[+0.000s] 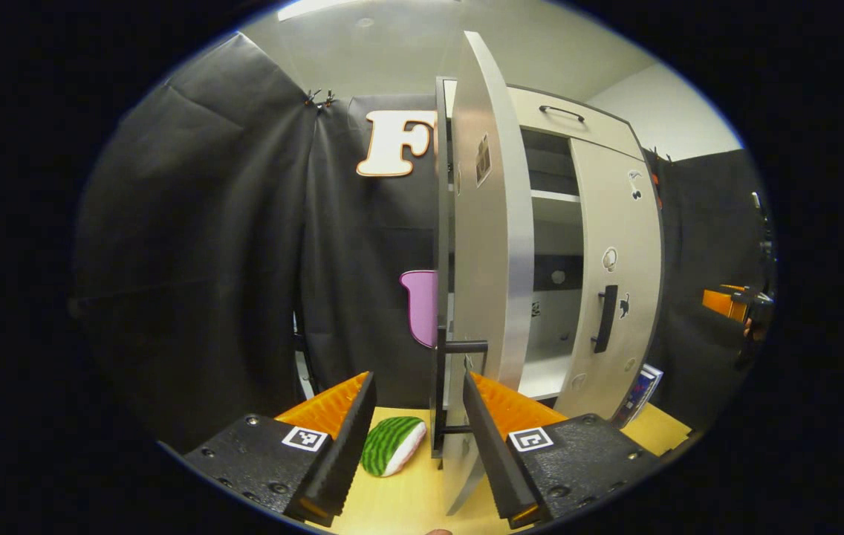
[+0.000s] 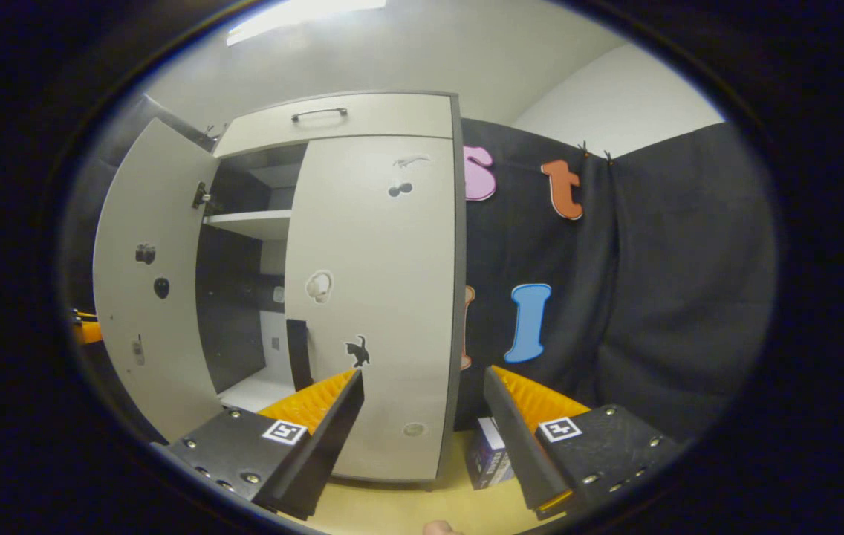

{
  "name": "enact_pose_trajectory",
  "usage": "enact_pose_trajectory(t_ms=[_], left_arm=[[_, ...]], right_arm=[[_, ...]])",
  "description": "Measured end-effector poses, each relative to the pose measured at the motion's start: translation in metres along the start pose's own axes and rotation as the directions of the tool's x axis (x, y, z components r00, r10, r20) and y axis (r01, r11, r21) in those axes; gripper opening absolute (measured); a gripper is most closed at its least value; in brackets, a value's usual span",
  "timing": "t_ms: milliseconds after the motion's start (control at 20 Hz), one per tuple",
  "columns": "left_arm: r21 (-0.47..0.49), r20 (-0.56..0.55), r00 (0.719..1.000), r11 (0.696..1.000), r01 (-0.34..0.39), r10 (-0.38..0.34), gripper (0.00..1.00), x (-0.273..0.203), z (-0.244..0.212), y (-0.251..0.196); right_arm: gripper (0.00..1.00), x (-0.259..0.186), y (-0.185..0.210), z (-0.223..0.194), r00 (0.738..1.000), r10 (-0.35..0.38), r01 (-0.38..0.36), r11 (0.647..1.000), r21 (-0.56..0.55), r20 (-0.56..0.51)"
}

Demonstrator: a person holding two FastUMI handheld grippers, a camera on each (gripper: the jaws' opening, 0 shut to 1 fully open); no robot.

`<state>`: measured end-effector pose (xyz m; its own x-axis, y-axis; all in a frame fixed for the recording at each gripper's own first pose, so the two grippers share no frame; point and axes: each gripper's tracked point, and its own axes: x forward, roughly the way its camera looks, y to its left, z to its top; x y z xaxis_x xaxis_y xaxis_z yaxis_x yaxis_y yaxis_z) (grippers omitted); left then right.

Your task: Grasp the bottle in the cabinet with the left hand and place it on the coaster, then close the right door with the right hand and the left door with the left hand.

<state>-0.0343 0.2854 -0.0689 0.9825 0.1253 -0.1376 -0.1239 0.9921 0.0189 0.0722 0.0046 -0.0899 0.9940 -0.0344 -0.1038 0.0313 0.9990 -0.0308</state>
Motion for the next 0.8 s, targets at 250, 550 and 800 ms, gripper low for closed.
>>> enact_pose_trajectory(t_ms=[250,550,800], left_arm=[[0.0,-0.005,0.997,0.997,0.082,-0.082,0.71,0.001,-0.002,-0.026],[0.005,-0.001,0.977,0.977,0.211,-0.211,0.68,0.015,-0.002,-0.075],[-0.012,0.0,0.968,0.968,0.249,-0.249,0.81,0.028,-0.007,-0.096]], right_arm=[[0.98,-0.011,-0.006,0.003,1.0,0.004,-0.004,1.0,0.014,0.001],[0.98,-0.017,-0.017,0.009,1.0,-0.004,0.004,1.0,0.017,0.001],[0.98,-0.026,-0.037,0.015,0.999,-0.042,0.042,0.999,0.017,0.007]])
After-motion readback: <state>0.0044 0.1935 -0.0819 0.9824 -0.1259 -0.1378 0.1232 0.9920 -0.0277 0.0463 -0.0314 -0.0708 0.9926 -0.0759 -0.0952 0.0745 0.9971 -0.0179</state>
